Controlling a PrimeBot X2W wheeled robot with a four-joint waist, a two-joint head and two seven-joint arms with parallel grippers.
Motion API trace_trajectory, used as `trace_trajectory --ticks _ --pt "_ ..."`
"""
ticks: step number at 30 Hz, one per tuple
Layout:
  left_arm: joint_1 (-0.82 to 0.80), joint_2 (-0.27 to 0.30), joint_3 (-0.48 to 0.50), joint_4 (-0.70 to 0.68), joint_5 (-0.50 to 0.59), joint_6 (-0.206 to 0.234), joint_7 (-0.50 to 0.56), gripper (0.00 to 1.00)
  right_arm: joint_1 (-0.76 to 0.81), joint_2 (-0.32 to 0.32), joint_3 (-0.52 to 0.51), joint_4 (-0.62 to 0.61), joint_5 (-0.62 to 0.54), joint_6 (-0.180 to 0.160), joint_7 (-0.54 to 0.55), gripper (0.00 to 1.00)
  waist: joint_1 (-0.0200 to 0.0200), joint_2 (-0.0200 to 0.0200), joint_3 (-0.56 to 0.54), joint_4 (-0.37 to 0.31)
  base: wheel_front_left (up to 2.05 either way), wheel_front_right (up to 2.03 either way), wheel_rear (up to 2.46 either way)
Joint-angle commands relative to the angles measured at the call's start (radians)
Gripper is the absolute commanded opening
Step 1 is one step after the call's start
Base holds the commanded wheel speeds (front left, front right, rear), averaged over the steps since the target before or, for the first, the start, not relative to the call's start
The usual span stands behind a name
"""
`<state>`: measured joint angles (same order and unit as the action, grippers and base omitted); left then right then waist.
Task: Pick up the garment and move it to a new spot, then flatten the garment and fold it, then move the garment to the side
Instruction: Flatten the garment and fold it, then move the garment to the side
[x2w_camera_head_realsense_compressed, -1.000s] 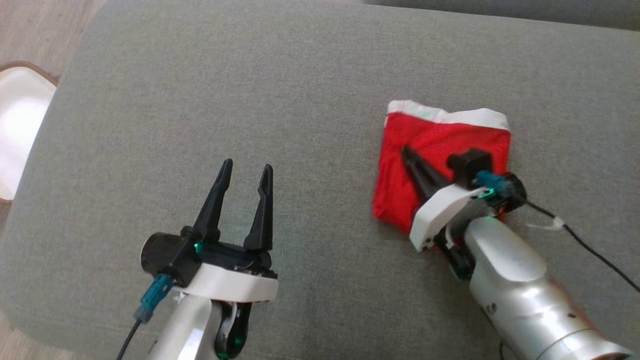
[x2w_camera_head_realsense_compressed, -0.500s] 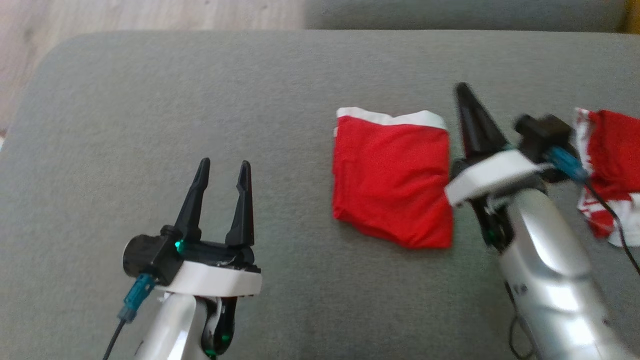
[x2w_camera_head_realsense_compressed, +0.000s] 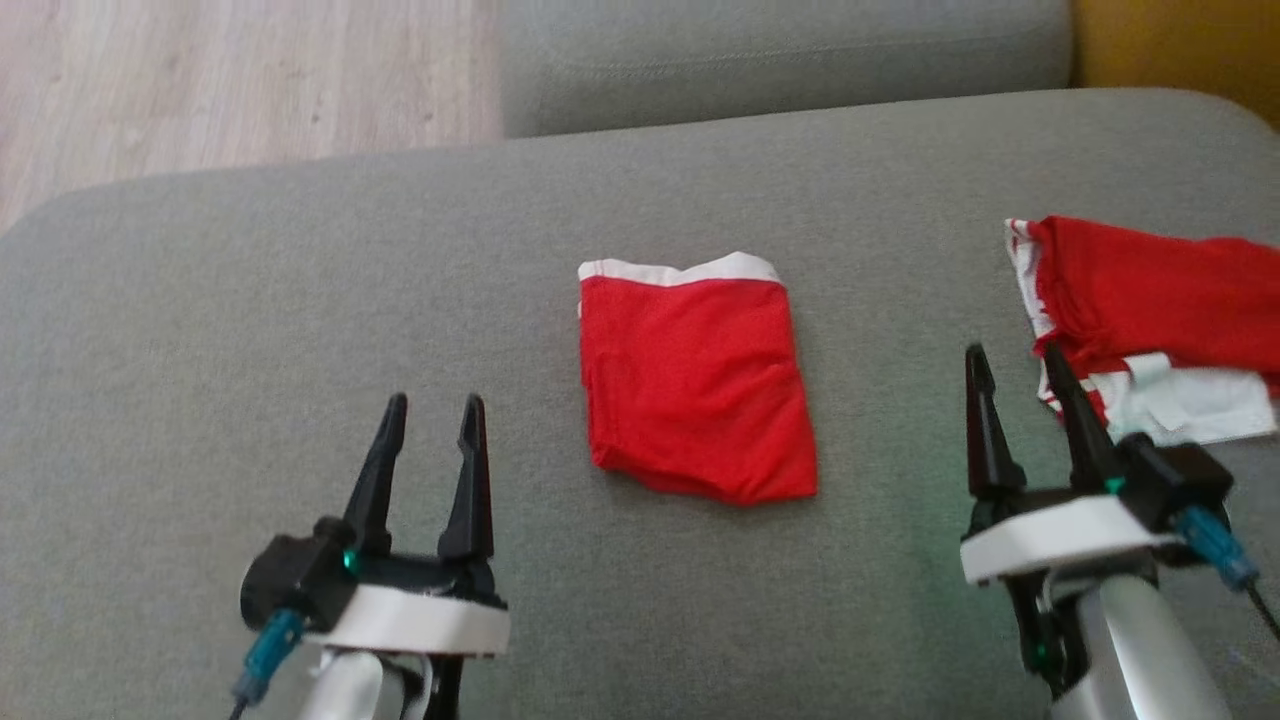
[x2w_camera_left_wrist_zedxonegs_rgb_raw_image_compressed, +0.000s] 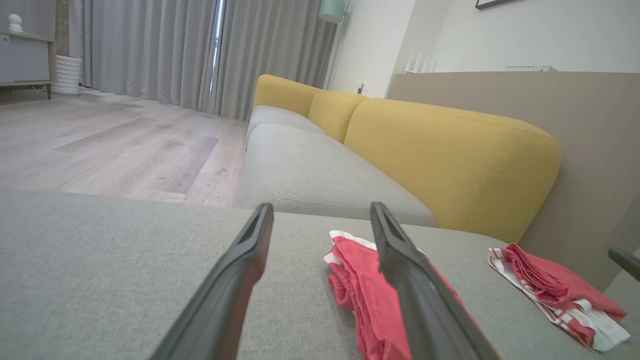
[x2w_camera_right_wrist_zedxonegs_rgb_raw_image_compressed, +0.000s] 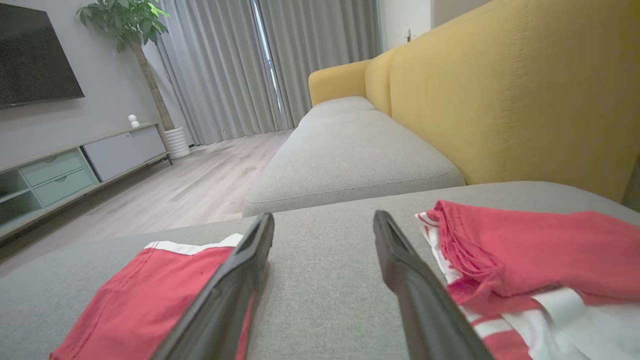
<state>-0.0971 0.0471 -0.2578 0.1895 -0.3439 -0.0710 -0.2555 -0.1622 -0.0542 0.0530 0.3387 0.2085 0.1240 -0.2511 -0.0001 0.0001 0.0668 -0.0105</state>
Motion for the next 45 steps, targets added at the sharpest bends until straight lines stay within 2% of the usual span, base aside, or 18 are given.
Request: trace_trajectory --ticks 1,10,24,32,38,45 --pt "-0.009 0.003 0.037 -0.026 -0.002 -0.001 -0.006 1.0 -0.001 0.004 0.014 -0.046 0.0 0.007 -0.011 1.0 0.0001 -0.0001 -0.014 -0.013 0.0 0.0 0.0" --pt "0.023 0.003 0.058 -0.024 0.005 0.002 -0.006 1.0 0.06 0.004 0.003 -0.065 -0.015 0.007 -0.011 1.0 0.0001 -0.0001 -0.032 -0.017 0.0 0.0 0.0" --pt "0.002 0.003 0.037 -0.022 0.024 0.002 -0.006 1.0 0.033 0.004 -0.012 -0.033 -0.001 0.007 -0.011 1.0 0.0001 -0.0001 0.0 0.021 0.0 0.0 0.0" --pt "-0.039 0.003 0.015 -0.016 0.029 -0.007 -0.006 1.0 -0.073 0.004 0.005 0.09 -0.047 0.007 0.001 1.0 0.0001 -0.0001 0.069 0.083 0.0 0.0 0.0" --pt "-0.065 0.003 -0.004 -0.01 0.021 -0.007 -0.006 1.0 -0.144 0.004 0.012 0.2 -0.022 0.007 0.025 1.0 0.0001 -0.0001 0.096 0.136 0.0 0.0 0.0" --pt "-0.083 0.003 -0.021 -0.008 0.01 -0.001 -0.006 1.0 -0.238 0.004 0.065 0.351 0.02 0.007 0.071 1.0 0.0001 -0.0001 0.118 0.188 0.0 0.0 0.0"
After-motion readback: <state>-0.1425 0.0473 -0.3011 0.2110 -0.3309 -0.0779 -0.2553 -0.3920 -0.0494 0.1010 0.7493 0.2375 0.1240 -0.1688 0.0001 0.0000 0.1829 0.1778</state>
